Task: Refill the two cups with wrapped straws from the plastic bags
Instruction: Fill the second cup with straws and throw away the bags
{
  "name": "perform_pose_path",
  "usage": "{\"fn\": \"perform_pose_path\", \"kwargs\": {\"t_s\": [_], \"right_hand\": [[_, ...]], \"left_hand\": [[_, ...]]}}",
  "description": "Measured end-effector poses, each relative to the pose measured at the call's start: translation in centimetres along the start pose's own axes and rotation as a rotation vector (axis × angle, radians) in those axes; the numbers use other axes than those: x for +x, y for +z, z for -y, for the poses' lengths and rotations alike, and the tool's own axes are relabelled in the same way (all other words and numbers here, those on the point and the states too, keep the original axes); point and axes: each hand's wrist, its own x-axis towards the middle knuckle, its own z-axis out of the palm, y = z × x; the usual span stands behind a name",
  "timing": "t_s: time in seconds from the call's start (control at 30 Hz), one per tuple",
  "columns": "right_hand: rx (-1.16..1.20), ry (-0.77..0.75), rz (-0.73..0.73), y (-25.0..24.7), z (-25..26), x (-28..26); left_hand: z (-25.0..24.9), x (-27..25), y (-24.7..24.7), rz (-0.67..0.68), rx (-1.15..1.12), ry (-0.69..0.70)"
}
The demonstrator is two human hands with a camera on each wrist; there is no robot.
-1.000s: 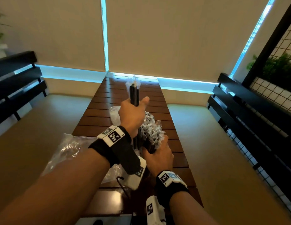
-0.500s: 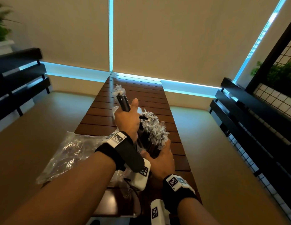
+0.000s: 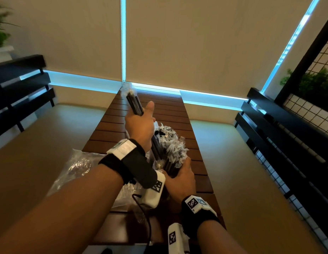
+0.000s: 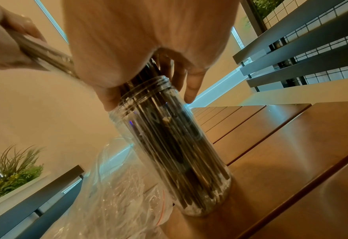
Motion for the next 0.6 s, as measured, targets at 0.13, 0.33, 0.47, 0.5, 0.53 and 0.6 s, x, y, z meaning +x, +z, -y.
{"fn": "perform_pose_path", "kwargs": {"t_s": [0.13,0.33,0.47,0.5,0.53,0.6], "right_hand": [[0.004,-0.011,0.002,0.1,-0.2,0.0],[-0.005,-0.006,-0.005,0.3,-0.4,0.0],[0.005,-0.024,0.060,0.1,-0.6,0.1],[0.010,-0.028,0.087,0.0,-0.7,0.2],[0.023,-0.031,0.107,-0.1,-0.7,0.2],[0.042,-0.034,0.110,-0.1,-0.8,0.3]], "left_hand": [[1.8,-0.4,-0.5,0.023,0.111,0.057],[0.5,0.3,0.0,-0.072,-0.091,-0.062],[1.0,0.1,0.1,-0.102,-0.043,-0.047],[1.6,0.0,0.1,-0.105,-0.021,-0.029],[2.3,-0.2,0.0,-0.104,-0.006,-0.021],[3.2,-0.4,-0.2,-0.113,0.009,-0.019]]}}
